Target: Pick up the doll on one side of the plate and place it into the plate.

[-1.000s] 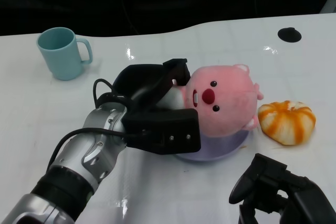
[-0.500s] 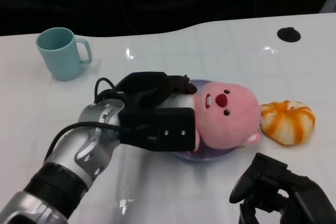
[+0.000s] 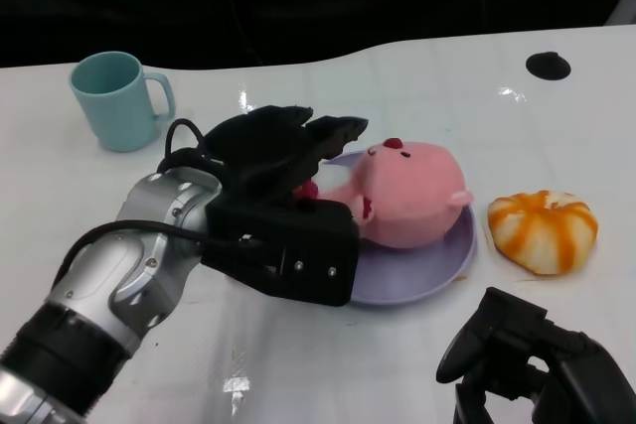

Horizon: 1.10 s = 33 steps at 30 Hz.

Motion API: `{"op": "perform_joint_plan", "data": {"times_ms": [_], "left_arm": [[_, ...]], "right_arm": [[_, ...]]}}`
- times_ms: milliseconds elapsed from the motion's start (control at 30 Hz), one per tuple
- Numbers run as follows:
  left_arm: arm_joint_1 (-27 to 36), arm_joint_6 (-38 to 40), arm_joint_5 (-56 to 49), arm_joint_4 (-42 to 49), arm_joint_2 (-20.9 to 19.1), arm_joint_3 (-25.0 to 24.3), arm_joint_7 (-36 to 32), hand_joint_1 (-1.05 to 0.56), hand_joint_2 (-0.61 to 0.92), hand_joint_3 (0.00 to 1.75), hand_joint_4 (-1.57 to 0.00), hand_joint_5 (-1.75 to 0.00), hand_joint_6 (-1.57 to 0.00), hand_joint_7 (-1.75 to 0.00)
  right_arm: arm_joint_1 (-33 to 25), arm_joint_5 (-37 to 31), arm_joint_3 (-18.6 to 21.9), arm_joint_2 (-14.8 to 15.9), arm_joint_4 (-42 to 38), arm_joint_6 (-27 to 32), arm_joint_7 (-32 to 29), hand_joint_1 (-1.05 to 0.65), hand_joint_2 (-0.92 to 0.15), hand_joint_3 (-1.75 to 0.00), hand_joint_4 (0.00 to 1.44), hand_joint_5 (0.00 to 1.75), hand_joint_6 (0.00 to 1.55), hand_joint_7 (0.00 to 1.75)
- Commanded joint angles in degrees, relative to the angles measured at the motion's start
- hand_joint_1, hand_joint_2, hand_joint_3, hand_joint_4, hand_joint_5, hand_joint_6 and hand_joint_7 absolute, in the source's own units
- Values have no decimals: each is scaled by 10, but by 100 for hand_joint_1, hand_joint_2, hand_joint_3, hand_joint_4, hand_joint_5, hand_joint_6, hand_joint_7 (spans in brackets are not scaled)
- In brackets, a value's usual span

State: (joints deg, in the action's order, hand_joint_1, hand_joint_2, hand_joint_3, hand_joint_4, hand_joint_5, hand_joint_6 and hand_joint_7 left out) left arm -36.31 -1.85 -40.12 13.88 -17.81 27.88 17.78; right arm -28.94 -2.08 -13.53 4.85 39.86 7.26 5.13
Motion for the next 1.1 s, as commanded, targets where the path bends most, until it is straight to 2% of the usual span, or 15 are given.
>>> {"op": "perform_joint_plan", "data": {"times_ms": [33,133,233,433,467,500,600,700,833,867,933,967,1000,1067,1100], "left_arm": [[24,-8,19,-39,-26,-25,13,-100,92,61,0,0,-3,0],[55,-1,77,-83,-36,-62,43,-95,92,56,-2,-1,-4,-1],[88,3,132,-123,-44,-97,65,-87,92,50,-10,-7,-8,-3],[164,-8,251,-178,-41,-172,72,-74,92,40,-23,-18,-21,-8],[174,-8,270,-185,-38,-182,72,-71,92,37,-22,-30,-25,-7],[185,-9,289,-192,-36,-191,72,-69,92,34,-14,-50,-29,-5],[223,-14,345,-219,-32,-223,69,-59,92,28,-12,-78,-38,-6],[258,-2,389,-245,-19,-249,60,-42,91,15,-28,-89,-54,-12],[300,14,436,-274,-3,-276,57,-24,88,14,-47,-97,-70,-18],[311,21,448,-283,0,-284,58,-19,82,28,-54,-98,-76,-22],[337,49,480,-305,8,-299,58,-16,60,70,-61,-100,-81,-27],[350,68,498,-318,12,-306,56,-14,52,89,-67,-107,-87,-36],[363,89,519,-331,15,-314,56,-11,48,100,-70,-112,-89,-44],[385,126,544,-355,19,-323,52,-6,44,116,-76,-123,-83,-75],[395,146,557,-367,22,-328,48,-5,43,120,-77,-127,-82,-84]], "right_arm": [[-1,0,2,2,3,-1,-1,5,-40,-137,72,175,64,151],[0,1,1,2,3,-1,-2,5,-40,-137,72,175,65,151],[0,-1,1,2,4,1,-3,5,-40,-137,72,175,65,152],[3,3,4,3,0,-3,0,5,-40,-136,72,175,64,152],[3,3,4,3,-1,-3,0,5,-40,-136,72,174,64,151],[4,3,4,3,-1,-3,0,5,-40,-136,71,174,64,151],[5,3,4,2,-1,-2,0,5,-40,-136,71,175,64,151],[6,2,4,3,-2,-3,0,6,-40,-137,71,175,64,151],[7,0,3,3,-4,-2,0,6,-40,-137,71,175,63,151],[7,0,3,2,-3,0,-1,6,-40,-137,71,175,64,151],[7,0,3,2,-2,2,-1,5,-41,-136,71,175,64,151],[7,1,3,2,-2,3,-1,6,-41,-136,72,175,64,152],[8,2,3,2,-3,0,0,7,-42,-136,72,175,64,152],[9,2,4,3,-6,-3,1,7,-42,-136,71,175,63,152],[9,1,4,4,-6,-3,1,7,-42,-136,71,175,63,152]]}}
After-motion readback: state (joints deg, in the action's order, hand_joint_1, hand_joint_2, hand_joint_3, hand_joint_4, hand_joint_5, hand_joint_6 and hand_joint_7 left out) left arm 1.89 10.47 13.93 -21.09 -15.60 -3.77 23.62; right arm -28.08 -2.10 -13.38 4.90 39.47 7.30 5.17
